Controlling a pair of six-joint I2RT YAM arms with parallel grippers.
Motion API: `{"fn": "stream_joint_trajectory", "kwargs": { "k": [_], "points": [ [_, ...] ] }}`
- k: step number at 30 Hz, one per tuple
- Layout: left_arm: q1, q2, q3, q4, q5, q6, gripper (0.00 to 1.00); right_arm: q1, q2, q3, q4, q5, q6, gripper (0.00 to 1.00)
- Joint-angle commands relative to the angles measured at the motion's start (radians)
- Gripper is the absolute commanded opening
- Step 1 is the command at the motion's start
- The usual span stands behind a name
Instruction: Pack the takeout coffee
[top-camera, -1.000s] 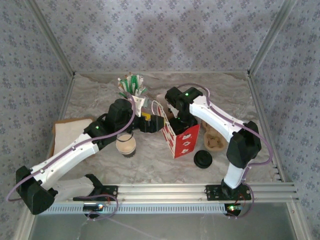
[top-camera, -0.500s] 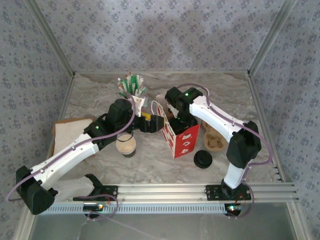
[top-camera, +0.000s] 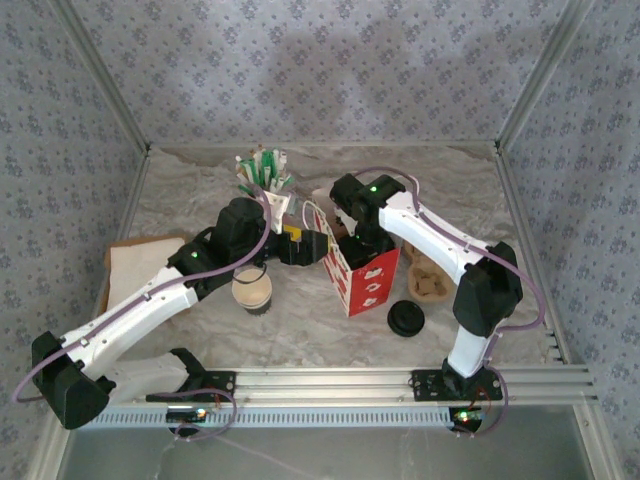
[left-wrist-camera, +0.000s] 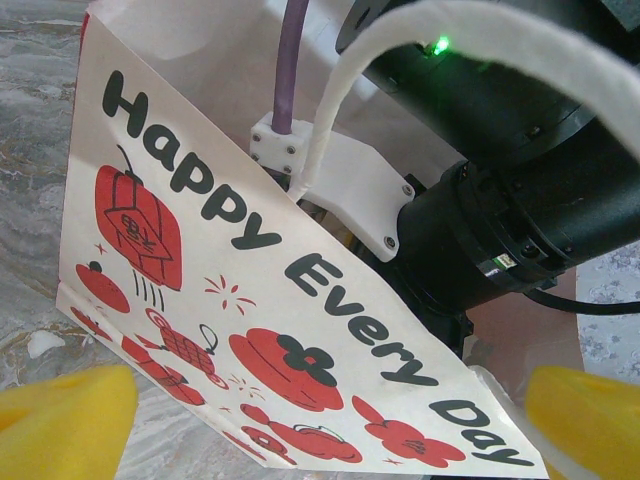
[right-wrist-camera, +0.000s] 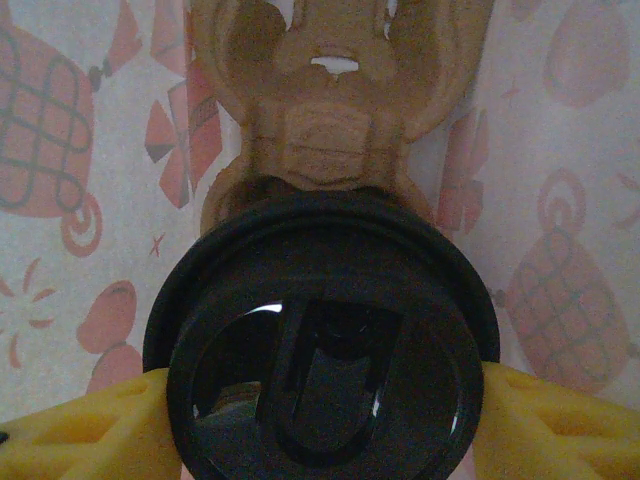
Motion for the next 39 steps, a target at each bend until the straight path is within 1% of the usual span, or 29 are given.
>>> {"fn": "stream_joint_trajectory", "kwargs": {
  "k": [1,13,39],
  "points": [
    [-0.009,0.005,0.017,0.032,0.003,0.008,0.99,-0.001,0.016,-0.03,-0.008,-0.012,-0.019,0.67],
    [-0.008,0.009,0.024,0.03,0.007,0.01,0.99,-0.001,0.03,-0.057,0.019,-0.026,-0.022,0.68],
    [-0.008,0.02,0.029,0.031,0.008,0.011,1.0,-0.002,0.03,-0.057,0.017,-0.026,-0.031,0.68]
  ]
}}
